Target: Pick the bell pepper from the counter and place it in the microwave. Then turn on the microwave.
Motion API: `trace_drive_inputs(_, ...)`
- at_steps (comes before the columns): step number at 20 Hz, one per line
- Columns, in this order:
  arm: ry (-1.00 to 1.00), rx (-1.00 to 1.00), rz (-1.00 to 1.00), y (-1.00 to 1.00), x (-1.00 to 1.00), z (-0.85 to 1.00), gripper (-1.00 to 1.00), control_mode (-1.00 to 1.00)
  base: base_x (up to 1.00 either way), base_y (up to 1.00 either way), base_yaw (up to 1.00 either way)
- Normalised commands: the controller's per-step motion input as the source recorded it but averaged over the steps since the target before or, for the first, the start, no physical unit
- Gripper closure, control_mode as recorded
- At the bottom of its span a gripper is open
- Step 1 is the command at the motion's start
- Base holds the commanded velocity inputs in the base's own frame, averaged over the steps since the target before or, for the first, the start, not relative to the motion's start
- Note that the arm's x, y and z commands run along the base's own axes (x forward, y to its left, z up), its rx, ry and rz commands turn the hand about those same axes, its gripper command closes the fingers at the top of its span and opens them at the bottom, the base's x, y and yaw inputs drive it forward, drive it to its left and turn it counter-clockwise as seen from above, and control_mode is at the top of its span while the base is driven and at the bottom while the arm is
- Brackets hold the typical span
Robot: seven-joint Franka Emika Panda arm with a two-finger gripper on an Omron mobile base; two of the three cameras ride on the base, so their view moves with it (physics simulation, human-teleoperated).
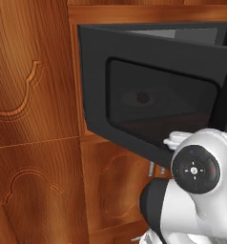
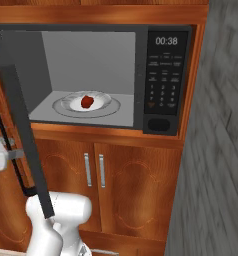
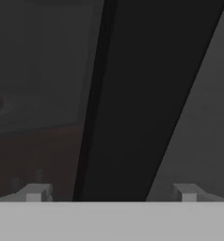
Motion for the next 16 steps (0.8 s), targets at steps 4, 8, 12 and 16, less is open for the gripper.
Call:
trace_drive_inputs(4,-0.01,0.00,0.04,-0.35,0.19,-0.05,-1.00,-1.00,0.00,0.00,0.00)
trace_drive_inputs(8,-0.01,-0.01,0.05,-0.34,0.18,-0.06,-1.00,-1.00,0.00,0.00,0.00)
trace_drive_inputs(12,-0.02,-0.01,0.06,-0.34,0.16,-0.06,-1.00,-1.00,0.00,0.00,0.00)
trace_drive_inputs(16,-0.03,-0.01,0.07,-0.35,0.13,-0.07,-1.00,-1.00,0.00,0.00,0.00)
